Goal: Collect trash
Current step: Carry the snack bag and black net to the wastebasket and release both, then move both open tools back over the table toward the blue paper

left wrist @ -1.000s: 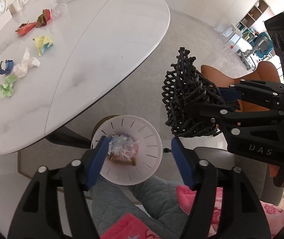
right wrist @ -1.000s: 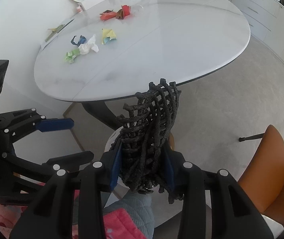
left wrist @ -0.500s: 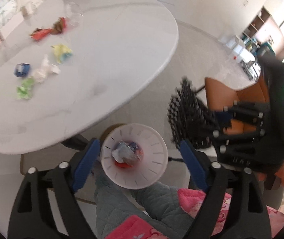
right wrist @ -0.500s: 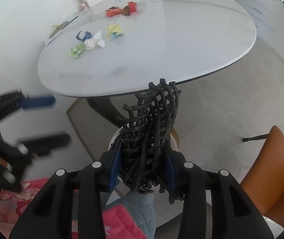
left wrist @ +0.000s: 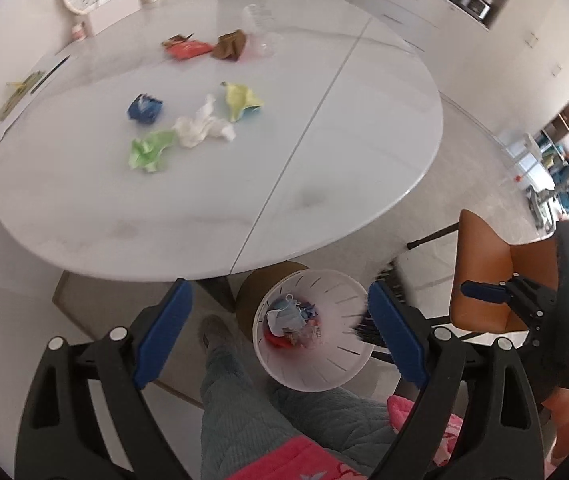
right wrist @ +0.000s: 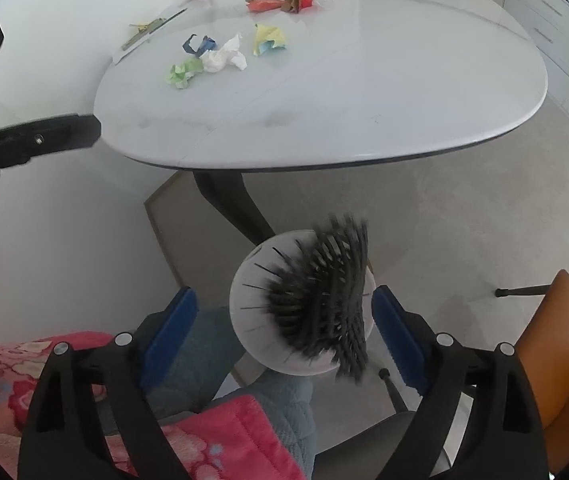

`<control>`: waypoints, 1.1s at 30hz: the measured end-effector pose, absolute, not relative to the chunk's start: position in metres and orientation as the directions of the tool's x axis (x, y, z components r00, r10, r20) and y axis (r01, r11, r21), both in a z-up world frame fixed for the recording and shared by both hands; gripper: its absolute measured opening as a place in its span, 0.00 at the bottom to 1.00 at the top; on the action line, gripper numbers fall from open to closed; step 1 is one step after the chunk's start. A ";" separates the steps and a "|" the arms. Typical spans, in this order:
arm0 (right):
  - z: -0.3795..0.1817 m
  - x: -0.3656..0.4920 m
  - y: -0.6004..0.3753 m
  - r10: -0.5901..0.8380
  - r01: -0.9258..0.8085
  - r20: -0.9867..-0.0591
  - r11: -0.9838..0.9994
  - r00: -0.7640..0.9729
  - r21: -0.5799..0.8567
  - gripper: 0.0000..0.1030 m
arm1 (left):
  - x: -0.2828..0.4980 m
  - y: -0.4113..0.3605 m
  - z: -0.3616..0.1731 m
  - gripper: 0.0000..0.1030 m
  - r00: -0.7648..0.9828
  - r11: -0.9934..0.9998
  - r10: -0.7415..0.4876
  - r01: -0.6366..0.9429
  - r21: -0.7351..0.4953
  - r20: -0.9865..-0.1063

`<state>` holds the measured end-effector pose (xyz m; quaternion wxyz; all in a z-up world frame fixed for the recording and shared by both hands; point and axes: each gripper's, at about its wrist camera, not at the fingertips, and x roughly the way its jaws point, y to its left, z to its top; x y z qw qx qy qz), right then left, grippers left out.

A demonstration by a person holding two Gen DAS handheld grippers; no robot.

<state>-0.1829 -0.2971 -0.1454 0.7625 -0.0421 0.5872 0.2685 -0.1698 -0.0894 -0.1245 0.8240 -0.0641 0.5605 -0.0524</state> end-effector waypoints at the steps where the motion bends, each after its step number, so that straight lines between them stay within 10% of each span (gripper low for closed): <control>1: -0.144 -0.181 -0.297 0.367 -0.456 -0.915 0.852 0.169 0.257 0.90 | -0.170 -0.088 -0.125 0.83 0.365 0.986 -0.156 0.009 -0.165 -0.918; 33: -0.030 -0.023 -0.238 0.371 -0.429 -0.834 0.885 0.409 0.184 0.98 | -0.085 -0.009 -0.059 0.93 0.528 0.993 0.005 -0.104 -0.059 -0.849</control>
